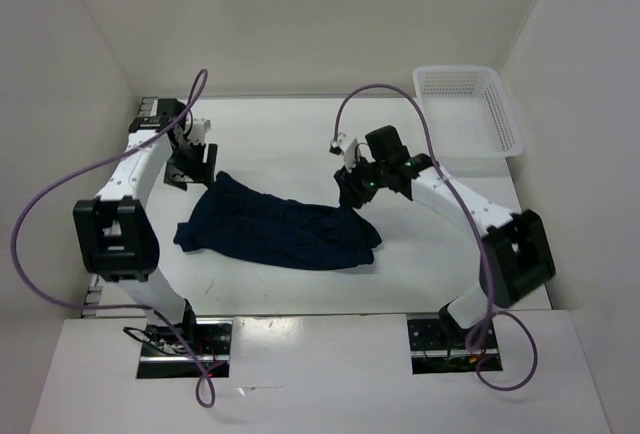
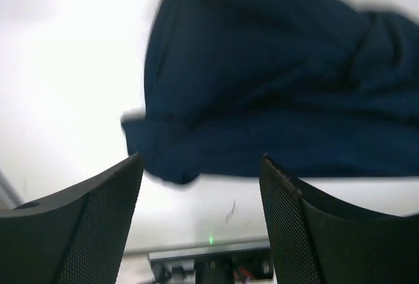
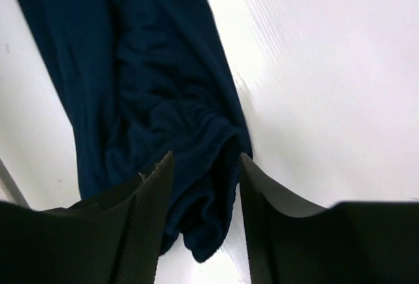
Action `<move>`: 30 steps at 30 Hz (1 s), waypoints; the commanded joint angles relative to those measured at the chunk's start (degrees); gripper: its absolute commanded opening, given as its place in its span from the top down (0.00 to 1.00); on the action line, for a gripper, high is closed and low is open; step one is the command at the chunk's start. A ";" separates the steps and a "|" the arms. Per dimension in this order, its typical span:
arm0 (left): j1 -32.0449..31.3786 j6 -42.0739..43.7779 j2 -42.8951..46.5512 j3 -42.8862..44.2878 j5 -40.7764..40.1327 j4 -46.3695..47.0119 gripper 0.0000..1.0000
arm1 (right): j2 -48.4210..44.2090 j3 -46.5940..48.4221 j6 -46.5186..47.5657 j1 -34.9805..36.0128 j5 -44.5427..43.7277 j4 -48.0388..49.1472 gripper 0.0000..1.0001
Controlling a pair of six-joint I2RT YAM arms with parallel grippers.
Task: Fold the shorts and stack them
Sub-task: Fold the shorts
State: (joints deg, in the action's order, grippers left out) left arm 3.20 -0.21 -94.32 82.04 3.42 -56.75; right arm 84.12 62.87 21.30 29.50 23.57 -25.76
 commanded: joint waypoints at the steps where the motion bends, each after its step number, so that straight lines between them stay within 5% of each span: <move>1: 0.75 0.21 -9.90 2.50 1.95 2.87 0.22 | 9.45 6.36 -11.36 -5.13 3.66 -1.21 0.52; 17: 1.28 0.21 -23.62 5.24 3.87 5.86 0.19 | 14.40 5.51 -10.23 -6.73 14.04 -3.95 0.45; 24: 1.28 0.21 -26.61 5.24 7.65 7.00 0.52 | 18.44 4.45 -11.98 -4.10 11.50 0.09 0.48; 30: 1.28 0.21 -28.02 5.24 11.35 7.01 0.89 | 20.39 6.29 -16.82 -5.23 9.91 3.87 0.88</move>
State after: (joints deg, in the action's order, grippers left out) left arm 4.73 -0.12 -119.55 87.09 11.25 -51.03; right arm 104.09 67.33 6.85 25.10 34.09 -26.13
